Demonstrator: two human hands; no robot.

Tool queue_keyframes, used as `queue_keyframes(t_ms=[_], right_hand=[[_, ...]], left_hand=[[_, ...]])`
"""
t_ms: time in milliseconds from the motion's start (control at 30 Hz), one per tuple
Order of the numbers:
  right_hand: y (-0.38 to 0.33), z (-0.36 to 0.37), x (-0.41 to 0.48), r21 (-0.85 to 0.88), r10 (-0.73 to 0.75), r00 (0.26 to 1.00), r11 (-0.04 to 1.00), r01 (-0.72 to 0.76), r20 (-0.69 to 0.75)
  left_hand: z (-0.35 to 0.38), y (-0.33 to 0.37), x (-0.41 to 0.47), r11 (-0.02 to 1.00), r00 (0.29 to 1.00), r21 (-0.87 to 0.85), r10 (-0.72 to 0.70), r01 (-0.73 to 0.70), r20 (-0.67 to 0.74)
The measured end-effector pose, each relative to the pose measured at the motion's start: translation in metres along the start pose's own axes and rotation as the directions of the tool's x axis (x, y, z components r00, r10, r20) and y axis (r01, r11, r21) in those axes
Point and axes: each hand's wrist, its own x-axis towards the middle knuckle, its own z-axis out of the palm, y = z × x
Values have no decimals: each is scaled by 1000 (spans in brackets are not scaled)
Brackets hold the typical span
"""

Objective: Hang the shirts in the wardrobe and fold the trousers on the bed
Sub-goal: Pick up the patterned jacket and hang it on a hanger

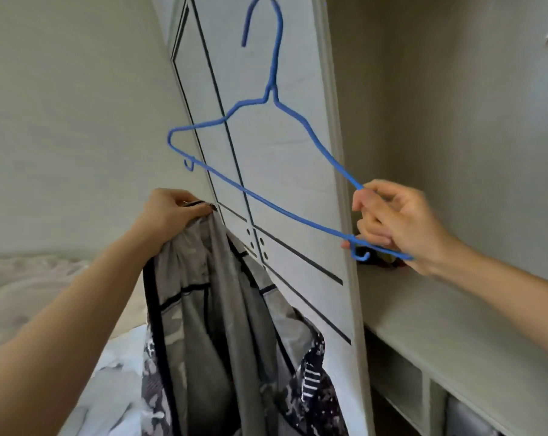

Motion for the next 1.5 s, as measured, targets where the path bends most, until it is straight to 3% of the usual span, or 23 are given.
queue_keyframes(t_ms=[233,367,633,767,900,1000,1133,1233,1333,1500], right_hand=[[48,12,13,110,220,970,967,-231,108],[75,3,18,196,385,901,885,-422,200],[117,-12,43,68,524,771,810,-582,362],[136,-6,49,16,567,719,781,-624,402],[154,-7,53,19,601,684,745,-667,413],[165,-15,57,-15,619,663,735,-678,421],[183,-19,54,-78,625,608,726,-683,490],[196,-15,48,-94,617,587,727,-680,524],[204,-24,36,-67,611,572,713,-698,547],[196,-49,29,-77,626,533,686,-724,569]], left_hand=[[-14,-76,4,978,978,-7,-206,207,39],[-15,-117,0,915,916,-67,-393,398,77],[-19,-182,1,780,825,-289,-561,555,72],[-19,-206,3,792,836,-273,-539,545,104],[-19,-219,10,840,850,-137,-514,525,111],[-21,-223,10,866,872,-106,-486,489,58],[-15,-216,8,920,920,-4,-392,392,-28],[5,-197,1,947,956,138,-294,290,5],[21,-181,-17,936,965,282,-245,211,94],[33,-164,-58,837,971,517,-235,180,43]])
